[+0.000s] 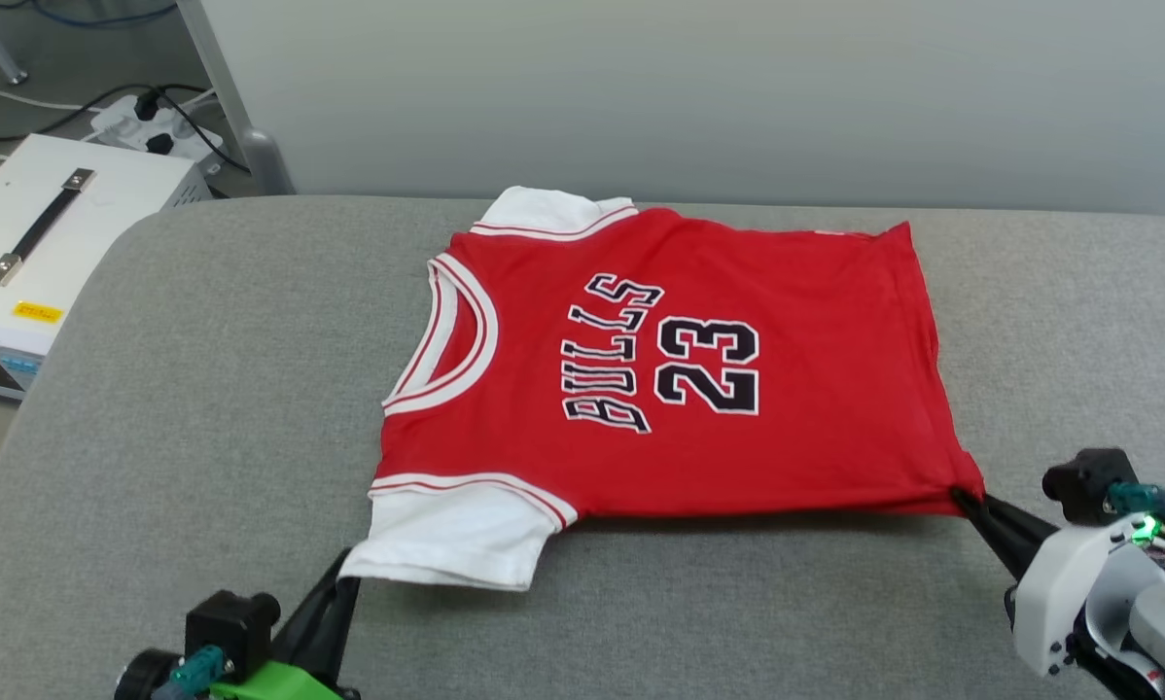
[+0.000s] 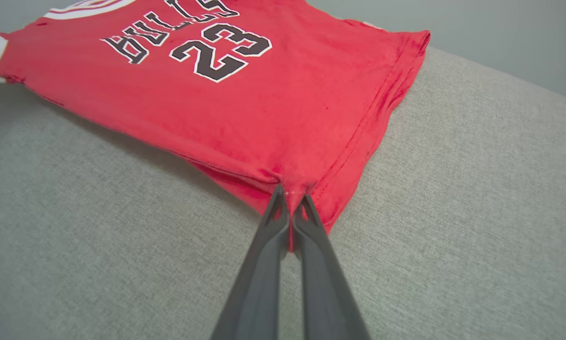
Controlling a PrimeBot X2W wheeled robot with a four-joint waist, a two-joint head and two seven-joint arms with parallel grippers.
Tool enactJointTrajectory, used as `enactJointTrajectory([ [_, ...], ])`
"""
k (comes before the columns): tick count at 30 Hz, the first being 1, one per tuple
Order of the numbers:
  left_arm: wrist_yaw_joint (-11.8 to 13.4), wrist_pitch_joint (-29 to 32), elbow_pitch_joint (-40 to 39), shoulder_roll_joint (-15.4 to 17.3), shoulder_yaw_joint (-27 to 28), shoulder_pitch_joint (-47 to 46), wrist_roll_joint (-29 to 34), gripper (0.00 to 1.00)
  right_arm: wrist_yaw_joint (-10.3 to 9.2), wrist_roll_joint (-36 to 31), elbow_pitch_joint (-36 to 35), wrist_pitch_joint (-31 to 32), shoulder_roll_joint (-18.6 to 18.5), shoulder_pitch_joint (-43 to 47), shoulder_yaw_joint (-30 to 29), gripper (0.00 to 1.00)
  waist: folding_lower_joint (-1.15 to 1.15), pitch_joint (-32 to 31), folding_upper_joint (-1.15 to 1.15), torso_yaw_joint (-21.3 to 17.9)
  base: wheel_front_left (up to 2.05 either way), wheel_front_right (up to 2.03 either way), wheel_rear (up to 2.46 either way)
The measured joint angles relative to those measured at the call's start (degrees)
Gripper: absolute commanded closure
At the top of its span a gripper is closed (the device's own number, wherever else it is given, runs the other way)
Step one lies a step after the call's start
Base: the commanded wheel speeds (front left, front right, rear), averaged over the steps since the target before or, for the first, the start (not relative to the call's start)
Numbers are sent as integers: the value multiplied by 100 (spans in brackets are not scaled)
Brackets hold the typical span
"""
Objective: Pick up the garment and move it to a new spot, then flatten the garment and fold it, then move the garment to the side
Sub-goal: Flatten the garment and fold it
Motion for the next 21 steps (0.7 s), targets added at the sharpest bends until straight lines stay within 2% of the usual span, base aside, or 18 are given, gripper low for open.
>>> enactJointTrajectory([
  [6,90,210,-315,32,-68,677,-192,100,0,-91,-344,-4,-119,817,-354,100,0,-192,0,19,0,0,0],
  [12,19,577,-509,103,-162,1110,-549,100,0,-87,-767,124,-167,1626,-839,100,0,-250,0,-15,0,0,0],
  [21,-43,1277,-1059,475,-225,1714,-1021,100,0,-327,-1513,655,-370,2462,-1595,100,0,-178,0,-108,0,0,0],
])
